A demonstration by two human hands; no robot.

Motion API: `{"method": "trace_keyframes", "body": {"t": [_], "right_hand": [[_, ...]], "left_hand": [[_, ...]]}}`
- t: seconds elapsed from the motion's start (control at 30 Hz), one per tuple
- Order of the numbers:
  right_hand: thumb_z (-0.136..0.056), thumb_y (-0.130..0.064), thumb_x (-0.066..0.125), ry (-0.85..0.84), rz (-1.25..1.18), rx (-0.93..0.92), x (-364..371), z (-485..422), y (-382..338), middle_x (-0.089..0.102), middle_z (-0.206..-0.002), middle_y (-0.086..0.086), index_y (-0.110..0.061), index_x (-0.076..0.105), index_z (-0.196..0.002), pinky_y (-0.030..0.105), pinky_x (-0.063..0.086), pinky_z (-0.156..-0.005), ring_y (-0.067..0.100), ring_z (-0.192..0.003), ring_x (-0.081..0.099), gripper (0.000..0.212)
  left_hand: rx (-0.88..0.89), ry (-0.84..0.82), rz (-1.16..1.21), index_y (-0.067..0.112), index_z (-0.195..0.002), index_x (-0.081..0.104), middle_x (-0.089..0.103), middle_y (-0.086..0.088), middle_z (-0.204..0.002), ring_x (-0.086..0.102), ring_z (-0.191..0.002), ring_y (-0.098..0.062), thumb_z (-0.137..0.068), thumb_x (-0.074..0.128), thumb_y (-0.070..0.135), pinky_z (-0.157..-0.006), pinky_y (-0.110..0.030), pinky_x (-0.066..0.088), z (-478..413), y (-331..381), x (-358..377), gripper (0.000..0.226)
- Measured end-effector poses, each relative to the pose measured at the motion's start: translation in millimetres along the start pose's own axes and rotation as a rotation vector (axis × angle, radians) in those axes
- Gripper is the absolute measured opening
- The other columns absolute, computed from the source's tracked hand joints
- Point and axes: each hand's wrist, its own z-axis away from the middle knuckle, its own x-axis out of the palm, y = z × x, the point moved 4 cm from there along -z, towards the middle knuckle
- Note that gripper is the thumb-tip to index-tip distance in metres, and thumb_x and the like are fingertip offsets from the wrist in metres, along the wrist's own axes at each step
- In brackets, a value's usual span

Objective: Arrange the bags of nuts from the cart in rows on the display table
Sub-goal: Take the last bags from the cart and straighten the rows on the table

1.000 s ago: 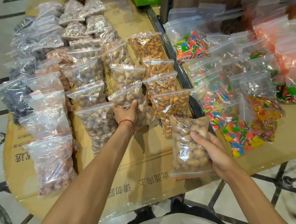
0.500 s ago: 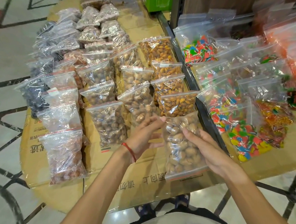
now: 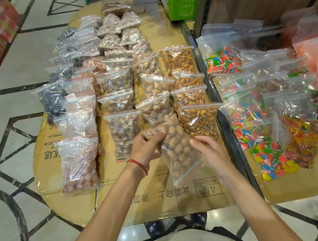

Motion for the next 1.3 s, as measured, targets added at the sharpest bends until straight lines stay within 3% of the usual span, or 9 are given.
{"method": "trace_keyframes", "body": {"t": [0.13, 0.27, 0.4, 0.57, 0.7, 0.87, 1.0, 1.2, 1.3], "right_hand": [[-0.093, -0.037, 0.078, 0.109, -0.174, 0.077, 9, 2, 15, 0.064, -0.131, -0.005, -0.023, 0.054, -0.139, 0.029, 0.049, -0.096, 0.008, -0.115, 0.062, 0.054], [-0.082, -0.039, 0.080, -0.144, -0.425, 0.173, 41, 4, 13, 0.077, -0.127, 0.002, -0.017, 0.066, -0.132, 0.045, 0.050, -0.110, 0.021, -0.121, 0.071, 0.056], [-0.073, -0.029, 0.088, -0.044, -0.573, 0.117, 53, 1, 12, 0.078, -0.126, 0.005, -0.014, 0.064, -0.137, 0.046, 0.052, -0.108, 0.022, -0.122, 0.072, 0.070], [-0.072, -0.017, 0.089, -0.084, -0.407, -0.067, 27, 4, 0, 0.081, -0.116, 0.004, -0.017, 0.069, -0.127, 0.045, 0.054, -0.103, 0.019, -0.111, 0.077, 0.059], [-0.065, -0.014, 0.092, -0.211, -0.132, -0.235, 4, -1, -22, 0.081, -0.116, 0.006, -0.023, 0.075, -0.120, 0.035, 0.059, -0.095, 0.020, -0.111, 0.076, 0.058], [-0.065, -0.008, 0.092, -0.401, 0.061, -0.230, 2, -4, -30, 0.080, -0.116, 0.014, -0.013, 0.077, -0.121, 0.038, 0.063, -0.088, 0.025, -0.108, 0.077, 0.058], [-0.062, -0.013, 0.099, -0.294, -0.008, -0.163, 6, -4, -15, 0.078, -0.116, 0.016, -0.018, 0.073, -0.126, 0.047, 0.062, -0.096, 0.034, -0.114, 0.074, 0.069], [-0.093, -0.013, 0.077, -0.145, -0.347, 0.026, 27, -2, 18, 0.078, -0.123, -0.004, -0.020, 0.064, -0.135, 0.046, 0.050, -0.110, 0.010, -0.113, 0.075, 0.045], [-0.096, -0.016, 0.075, -0.201, -0.280, 0.075, 39, -6, 24, 0.067, -0.136, -0.004, -0.032, 0.049, -0.153, 0.057, 0.041, -0.120, 0.012, -0.124, 0.066, 0.065]], "left_hand": [[-0.069, 0.168, 0.287, 0.013, -0.102, 0.057, 0.056, 0.003, -0.061, 0.053, -0.048, -0.005, -0.095, 0.073, 0.018, -0.052, -0.027, 0.055, -1, -8, -15, 0.018], [-0.101, 0.143, 0.470, 0.010, -0.115, 0.065, 0.060, -0.008, -0.078, 0.056, -0.064, -0.014, -0.088, 0.076, 0.022, -0.061, -0.031, 0.060, 8, -15, -12, 0.031], [-0.085, 0.068, 0.434, 0.012, -0.119, 0.062, 0.069, -0.012, -0.098, 0.068, -0.080, -0.019, -0.072, 0.083, 0.025, -0.071, -0.037, 0.060, 14, -22, -13, 0.053], [-0.132, -0.070, 0.258, 0.015, -0.136, 0.059, 0.076, -0.002, -0.113, 0.069, -0.097, -0.020, -0.068, 0.084, 0.029, -0.086, -0.037, 0.052, 25, -21, -31, 0.074], [0.075, -0.144, 0.055, 0.026, -0.147, 0.049, 0.064, 0.002, -0.142, 0.071, -0.113, -0.011, -0.072, 0.085, 0.034, -0.090, -0.028, 0.053, 27, -4, -42, 0.084], [0.185, -0.492, -0.338, 0.039, -0.134, 0.057, 0.072, 0.019, -0.121, 0.065, -0.114, 0.004, -0.083, 0.082, 0.036, -0.097, -0.019, 0.053, 33, 9, -18, 0.057], [0.203, -0.344, -0.228, 0.019, -0.123, 0.066, 0.073, -0.008, -0.113, 0.069, -0.098, -0.009, -0.086, 0.082, 0.015, -0.084, -0.022, 0.056, 29, -10, -13, 0.040], [0.139, -0.058, -0.094, 0.013, -0.110, 0.068, 0.074, 0.005, -0.088, 0.068, -0.069, 0.002, -0.097, 0.070, 0.009, -0.061, -0.015, 0.051, 19, -41, -16, 0.014], [0.118, -0.004, -0.104, 0.006, -0.115, 0.068, 0.074, 0.003, -0.089, 0.067, -0.067, 0.003, -0.099, 0.068, 0.010, -0.060, -0.013, 0.050, 2, -43, -18, 0.017]]}}
